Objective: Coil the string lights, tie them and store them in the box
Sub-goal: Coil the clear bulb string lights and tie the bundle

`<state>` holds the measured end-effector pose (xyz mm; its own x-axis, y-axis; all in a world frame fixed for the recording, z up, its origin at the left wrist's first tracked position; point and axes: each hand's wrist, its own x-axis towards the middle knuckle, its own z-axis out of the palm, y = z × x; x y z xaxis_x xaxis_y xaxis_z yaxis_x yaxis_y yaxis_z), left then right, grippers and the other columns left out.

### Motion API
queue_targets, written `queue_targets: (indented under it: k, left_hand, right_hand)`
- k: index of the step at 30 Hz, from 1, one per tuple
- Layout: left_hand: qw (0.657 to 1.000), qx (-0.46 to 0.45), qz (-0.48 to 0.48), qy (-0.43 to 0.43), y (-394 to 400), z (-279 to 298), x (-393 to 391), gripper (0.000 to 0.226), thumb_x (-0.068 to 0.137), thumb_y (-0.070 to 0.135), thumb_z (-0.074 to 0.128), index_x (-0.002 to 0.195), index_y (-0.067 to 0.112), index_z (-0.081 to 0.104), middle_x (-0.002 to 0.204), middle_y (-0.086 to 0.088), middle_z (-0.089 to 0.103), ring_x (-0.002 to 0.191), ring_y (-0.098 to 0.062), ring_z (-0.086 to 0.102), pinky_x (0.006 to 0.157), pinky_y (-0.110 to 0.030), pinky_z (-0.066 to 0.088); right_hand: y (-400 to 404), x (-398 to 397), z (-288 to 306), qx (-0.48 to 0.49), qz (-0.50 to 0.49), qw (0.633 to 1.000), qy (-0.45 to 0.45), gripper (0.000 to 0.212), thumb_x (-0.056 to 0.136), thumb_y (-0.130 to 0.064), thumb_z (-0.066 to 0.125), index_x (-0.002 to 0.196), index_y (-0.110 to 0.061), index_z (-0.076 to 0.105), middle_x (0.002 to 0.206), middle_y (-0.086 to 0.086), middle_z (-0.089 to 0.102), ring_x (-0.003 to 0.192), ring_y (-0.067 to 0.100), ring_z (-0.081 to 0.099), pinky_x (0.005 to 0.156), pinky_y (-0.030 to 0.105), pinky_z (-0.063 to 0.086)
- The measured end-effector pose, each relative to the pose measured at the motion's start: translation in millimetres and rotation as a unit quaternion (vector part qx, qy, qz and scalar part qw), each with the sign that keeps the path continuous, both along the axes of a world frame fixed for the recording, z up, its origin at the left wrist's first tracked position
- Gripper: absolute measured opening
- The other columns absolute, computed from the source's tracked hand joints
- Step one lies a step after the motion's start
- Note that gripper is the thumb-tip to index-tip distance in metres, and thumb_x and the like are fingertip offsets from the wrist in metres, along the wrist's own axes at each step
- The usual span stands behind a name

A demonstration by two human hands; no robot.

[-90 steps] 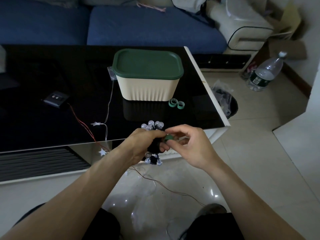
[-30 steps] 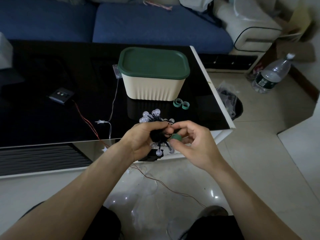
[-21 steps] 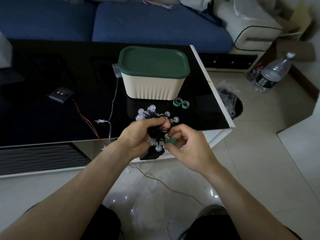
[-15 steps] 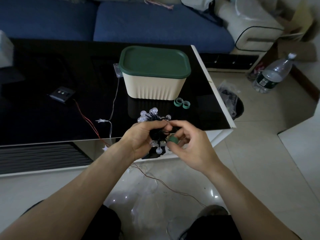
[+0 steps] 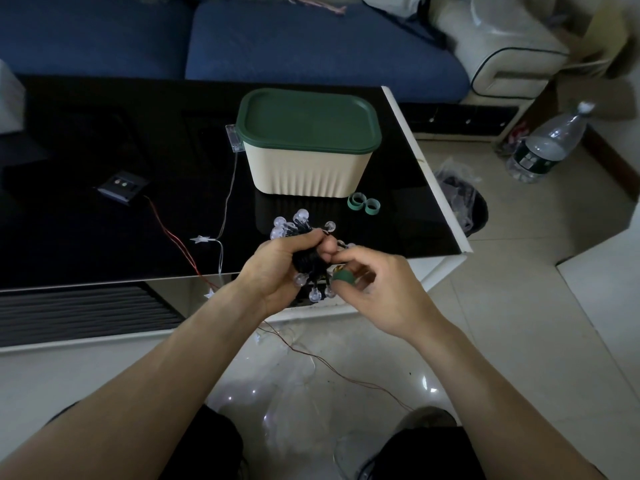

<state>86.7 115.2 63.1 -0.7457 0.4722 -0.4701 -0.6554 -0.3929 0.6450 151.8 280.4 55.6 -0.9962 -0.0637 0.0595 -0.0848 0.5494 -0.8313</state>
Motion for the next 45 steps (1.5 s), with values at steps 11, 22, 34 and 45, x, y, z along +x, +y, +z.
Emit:
queue_targets:
  k: [11,22,34,45]
  left_hand:
    - [0.972,-0.195,-0.054,0.117,10.6,0.6,11.7,0.023,0.092,0.02,0.067,0.077,0.003,0.069,0.062,-0.012,0.059,0.056,-0.017,0.055,0.06,-0.026,0.046]
    - [0.968,-0.161,-0.135,0.136,7.5,-0.8,13.7,0.023,0.089,0.019,0.068,0.087,-0.004,0.07,0.068,-0.015,0.062,0.065,-0.022,0.06,0.079,-0.038,0.05]
    - [0.978,-0.184,-0.02,0.099,12.1,2.6,10.2,0.018,0.092,0.006,0.061,0.077,-0.002,0.066,0.066,-0.011,0.064,0.051,-0.015,0.055,0.057,-0.023,0.051]
    - [0.979,-0.18,0.01,0.091,6.8,1.2,5.4,0.022,0.092,0.009,0.063,0.072,0.001,0.068,0.071,-0.016,0.062,0.055,-0.017,0.056,0.066,-0.028,0.052]
  right_hand:
    - [12.2,0.1,8.8,-0.143,-0.048,0.988,-0.008,0.024,0.081,-0.005,0.081,0.099,-0.02,0.073,0.09,-0.001,0.074,0.086,0.019,0.072,0.074,0.048,0.062]
    - [13.0,-1.9,10.0,-0.138,-0.069,0.988,0.014,0.027,0.081,-0.003,0.081,0.099,-0.022,0.074,0.088,-0.002,0.076,0.084,0.013,0.074,0.075,0.024,0.058]
    - [18.0,-6.8,18.7,-0.292,-0.13,0.946,-0.052,0.039,0.087,0.011,0.066,0.112,-0.018,0.066,0.095,0.003,0.064,0.084,0.01,0.066,0.082,0.027,0.056]
    - [26.2,-11.3,23.7,-0.295,-0.18,0.938,-0.027,0.029,0.094,0.011,0.05,0.109,-0.007,0.066,0.089,0.005,0.053,0.078,0.017,0.066,0.071,0.037,0.063]
